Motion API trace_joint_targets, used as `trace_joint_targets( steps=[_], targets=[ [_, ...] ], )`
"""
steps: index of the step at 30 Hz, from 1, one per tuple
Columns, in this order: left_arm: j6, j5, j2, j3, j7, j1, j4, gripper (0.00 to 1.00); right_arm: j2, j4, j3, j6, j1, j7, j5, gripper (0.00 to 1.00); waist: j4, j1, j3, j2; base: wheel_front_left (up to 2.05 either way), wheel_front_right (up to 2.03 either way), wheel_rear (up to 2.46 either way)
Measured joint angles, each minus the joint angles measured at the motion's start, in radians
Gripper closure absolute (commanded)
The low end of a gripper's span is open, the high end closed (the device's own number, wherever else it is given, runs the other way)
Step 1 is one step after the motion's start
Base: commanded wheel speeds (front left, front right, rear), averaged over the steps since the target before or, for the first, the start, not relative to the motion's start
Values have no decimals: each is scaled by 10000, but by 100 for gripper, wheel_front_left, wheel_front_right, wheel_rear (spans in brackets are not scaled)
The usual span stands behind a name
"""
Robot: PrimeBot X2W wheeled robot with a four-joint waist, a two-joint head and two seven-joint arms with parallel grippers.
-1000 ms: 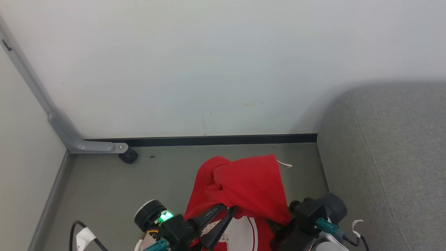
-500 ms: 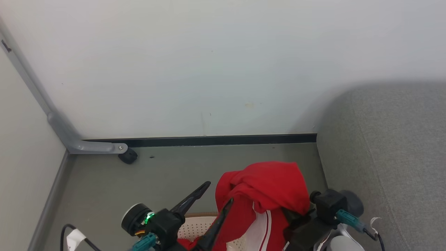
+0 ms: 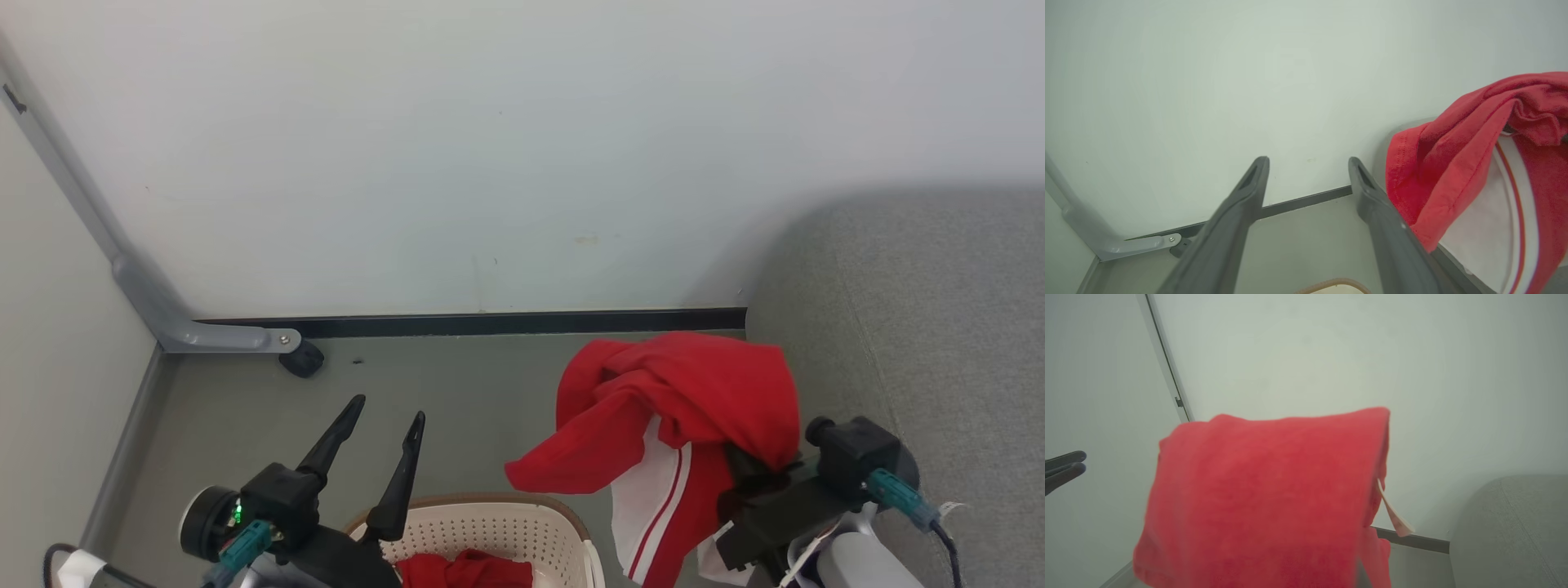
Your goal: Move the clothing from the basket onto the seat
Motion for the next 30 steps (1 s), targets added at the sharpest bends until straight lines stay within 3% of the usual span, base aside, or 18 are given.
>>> trace_joint_targets(
  steps=[11,21,30],
  targets=[
    [313,58,105,943,0,1113,46,0,-410,-593,-1513,-531,470,0,267,100,-101,0,-101,0,0,0,0],
    [295,146,-324,1473,0,2251,-719,0,-554,-1204,-2481,-890,1542,0,439,100,-81,-2,-402,0,0,0,0],
    [-159,1043,-487,1244,0,2870,-1720,0,-489,-1739,-3037,-1057,2087,0,520,100,-14,-2,-564,0,0,0,0]
  ],
)
